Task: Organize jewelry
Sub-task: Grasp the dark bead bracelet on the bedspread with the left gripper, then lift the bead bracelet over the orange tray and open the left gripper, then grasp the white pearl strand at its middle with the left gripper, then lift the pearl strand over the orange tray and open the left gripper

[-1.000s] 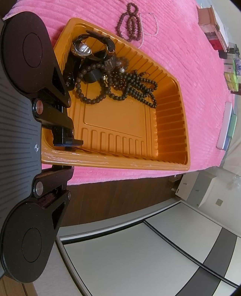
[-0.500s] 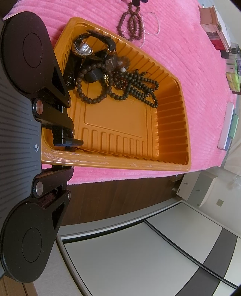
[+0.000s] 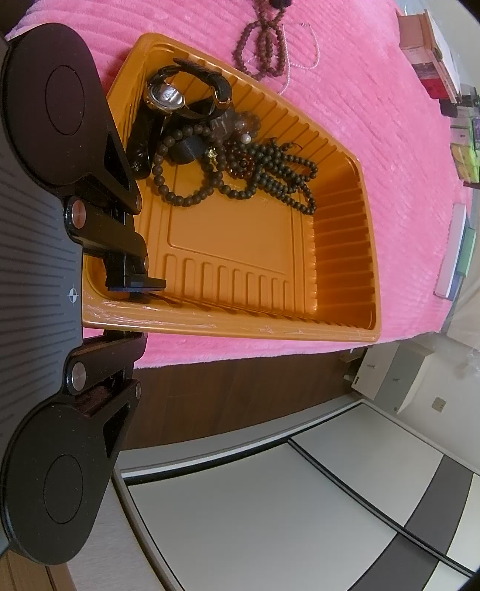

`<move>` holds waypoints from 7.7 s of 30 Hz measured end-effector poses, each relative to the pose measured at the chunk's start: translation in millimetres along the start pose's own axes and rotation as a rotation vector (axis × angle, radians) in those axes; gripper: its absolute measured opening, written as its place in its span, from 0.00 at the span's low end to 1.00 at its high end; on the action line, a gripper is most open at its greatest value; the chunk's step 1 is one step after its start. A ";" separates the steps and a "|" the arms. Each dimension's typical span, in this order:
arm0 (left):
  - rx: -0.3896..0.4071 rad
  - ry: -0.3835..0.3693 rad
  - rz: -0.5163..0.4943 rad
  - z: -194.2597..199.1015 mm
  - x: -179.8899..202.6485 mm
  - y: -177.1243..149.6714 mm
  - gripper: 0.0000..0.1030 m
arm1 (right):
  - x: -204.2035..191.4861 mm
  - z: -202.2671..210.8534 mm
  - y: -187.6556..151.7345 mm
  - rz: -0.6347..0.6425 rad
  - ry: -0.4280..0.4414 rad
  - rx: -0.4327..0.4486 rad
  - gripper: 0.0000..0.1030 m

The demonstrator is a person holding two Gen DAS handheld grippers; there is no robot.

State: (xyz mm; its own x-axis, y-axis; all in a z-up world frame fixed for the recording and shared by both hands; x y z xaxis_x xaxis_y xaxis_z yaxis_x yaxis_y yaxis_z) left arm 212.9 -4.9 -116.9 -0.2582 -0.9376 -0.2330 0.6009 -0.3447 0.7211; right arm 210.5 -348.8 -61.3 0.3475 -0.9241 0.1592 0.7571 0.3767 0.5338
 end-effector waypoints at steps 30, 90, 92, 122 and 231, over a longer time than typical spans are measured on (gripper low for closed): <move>0.220 0.031 -0.125 91.1 -62.7 112.1 0.06 | -1.7 6.5 2.2 0.013 0.001 0.011 0.04; 0.162 -0.400 -0.279 33.0 142.9 218.5 0.06 | 4.3 4.2 1.9 0.011 0.013 0.007 0.04; 0.153 -0.401 -0.278 29.1 143.4 218.6 0.06 | 4.4 4.1 1.8 0.010 0.014 0.007 0.04; 0.038 -0.169 0.025 6.6 -14.2 152.1 0.23 | 3.7 6.7 1.7 0.008 0.012 0.014 0.04; 0.246 -0.271 -0.057 89.6 1.5 188.1 0.02 | 6.5 11.1 6.0 0.025 -0.002 0.009 0.04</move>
State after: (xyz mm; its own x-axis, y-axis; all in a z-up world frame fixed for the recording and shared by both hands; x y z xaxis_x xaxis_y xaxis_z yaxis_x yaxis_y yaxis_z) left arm 257.8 -67.0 76.8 -0.4966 -0.8597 -0.1196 0.3883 -0.3432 0.8552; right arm 211.1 -353.2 -47.8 0.3650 -0.9147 0.1737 0.7434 0.3986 0.5371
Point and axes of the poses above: each gripper's, at about its wrist camera, not at the fingertips, and z roughly against the way its jaws point, x to its right, y to its top, the point moved 8 cm from there along -z, roughly the way its jaws point, and after that the axes turned 8 degrees about y, right-handed, at the moved point
